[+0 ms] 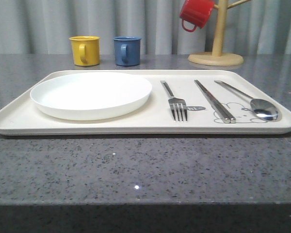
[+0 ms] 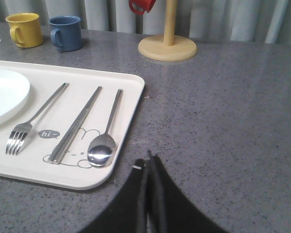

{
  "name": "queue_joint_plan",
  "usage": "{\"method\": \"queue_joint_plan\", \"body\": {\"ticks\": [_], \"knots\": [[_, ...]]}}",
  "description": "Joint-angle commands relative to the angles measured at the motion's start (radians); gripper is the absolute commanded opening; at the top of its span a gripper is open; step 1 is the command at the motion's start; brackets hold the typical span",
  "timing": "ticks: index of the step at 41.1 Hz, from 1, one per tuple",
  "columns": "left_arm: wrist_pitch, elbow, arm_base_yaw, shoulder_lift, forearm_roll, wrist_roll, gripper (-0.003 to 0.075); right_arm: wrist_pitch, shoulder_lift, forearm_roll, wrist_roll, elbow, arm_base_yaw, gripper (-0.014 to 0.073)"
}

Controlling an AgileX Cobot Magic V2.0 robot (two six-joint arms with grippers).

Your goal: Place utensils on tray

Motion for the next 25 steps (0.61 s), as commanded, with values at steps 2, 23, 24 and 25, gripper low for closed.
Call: {"method": "queue_joint_plan", "body": {"ticks": [2,23,24,25], "knots": [[-0.092,0.002,0.003,-0.022,-0.008,-0.009,-0.0018,-0.082,0.010,-0.013,-0.006,-0.025,-0.002,-0.0049],[-0.092,0.002,0.003,-0.022,-0.008,-0.009,-0.0018,-0.119,0.009,-0.062,-0.006,0.020,-0.014,-0.0049],[-0.092,0.002,0.003,-0.022,-0.008,-0.009,-0.0018,-0.130,0.007,-0.072,-0.006,0.033,-0.021,-0.0049],[-0.092,0.002,0.003,-0.022,-0.008,-0.009,-0.0018,-0.146,0.003,-0.079,-0.006,0.052,-0.033,-0.0049]]}}
